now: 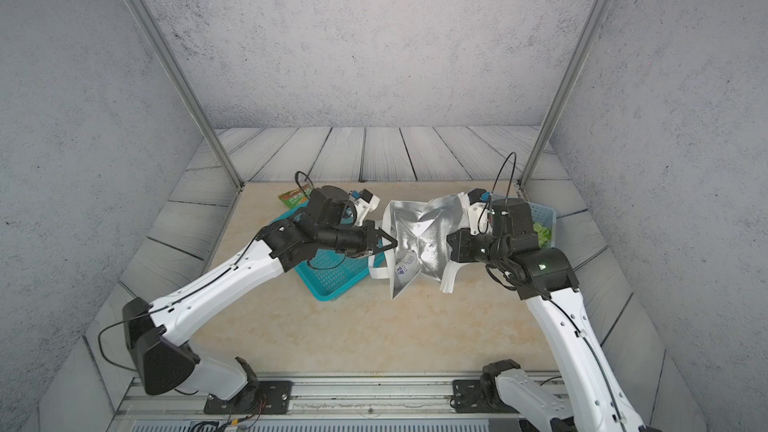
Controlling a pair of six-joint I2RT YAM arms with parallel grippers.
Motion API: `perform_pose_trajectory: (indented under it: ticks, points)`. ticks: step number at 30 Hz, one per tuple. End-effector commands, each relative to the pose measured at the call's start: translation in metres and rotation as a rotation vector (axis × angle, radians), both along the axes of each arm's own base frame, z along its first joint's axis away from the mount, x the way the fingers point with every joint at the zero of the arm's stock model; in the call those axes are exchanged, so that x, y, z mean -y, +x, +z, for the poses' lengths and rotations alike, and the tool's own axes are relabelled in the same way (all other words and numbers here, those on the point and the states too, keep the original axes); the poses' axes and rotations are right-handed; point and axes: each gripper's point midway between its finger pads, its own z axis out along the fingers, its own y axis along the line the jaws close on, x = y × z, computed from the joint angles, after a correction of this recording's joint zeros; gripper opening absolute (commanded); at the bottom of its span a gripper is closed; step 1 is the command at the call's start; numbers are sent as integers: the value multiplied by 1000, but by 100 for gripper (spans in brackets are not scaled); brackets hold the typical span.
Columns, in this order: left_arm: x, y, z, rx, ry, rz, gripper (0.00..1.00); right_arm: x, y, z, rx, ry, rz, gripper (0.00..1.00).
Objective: Place the ice pack in the delivery bag
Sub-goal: Adjust the delivery bag at the center of the board.
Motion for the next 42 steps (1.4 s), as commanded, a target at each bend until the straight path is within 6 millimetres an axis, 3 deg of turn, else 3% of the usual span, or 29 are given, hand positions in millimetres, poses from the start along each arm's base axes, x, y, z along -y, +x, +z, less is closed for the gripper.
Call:
perform_pose_trajectory:
  ticks: [1, 4, 6, 7, 10, 12, 14, 18, 20, 22, 24, 29, 34, 36, 38, 42]
  points:
    - [-3, -19, 47, -79, -127, -13, 0, -14, -6, 4, -19, 48, 76, 0]
    - [10, -19, 85, -110, -259, -36, 0, -23, 0, -12, -112, 74, 78, 0]
    - [20, -15, 100, -155, -329, -49, 0, -33, 1, -9, -119, 95, 112, 0]
    - [23, -13, 95, -196, -323, -42, 0, -37, 1, -5, -108, 99, 127, 0]
    - [28, -4, 39, -400, -274, 12, 0, -41, -5, 12, -47, 118, 142, 0]
    - [32, 0, 16, -469, -290, 34, 0, -39, -8, 14, -32, 125, 133, 0]
    - [35, -3, 25, -448, -299, 18, 0, -36, -16, 14, -42, 125, 129, 0]
    - [39, -16, 69, -338, -285, -72, 0, -23, -32, 43, 23, 139, 79, 0]
    - [44, -22, 78, -321, -281, -106, 0, -14, -33, 38, 3, 94, 41, 0]
    - [49, -26, 73, -341, -267, -117, 0, -12, -32, 20, -60, 54, 27, 0]
    - [56, -29, 59, -382, -249, -131, 0, -12, -27, 3, -111, 37, 18, 0]
    - [62, -31, 14, -462, -200, -124, 0, -12, -19, -13, -162, -1, 8, 0]
    - [56, -26, -65, -504, -47, -98, 0, -20, -5, -68, -270, -51, 51, 0]
    - [56, -19, -87, -517, -25, -92, 0, -28, 5, -83, -290, -46, 71, 0]
    - [55, -12, -102, -510, -7, -80, 0, -35, 13, -84, -288, -33, 101, 1]
    - [37, 2, -115, -476, 32, -16, 4, -40, 9, -57, -253, -35, 172, 28]
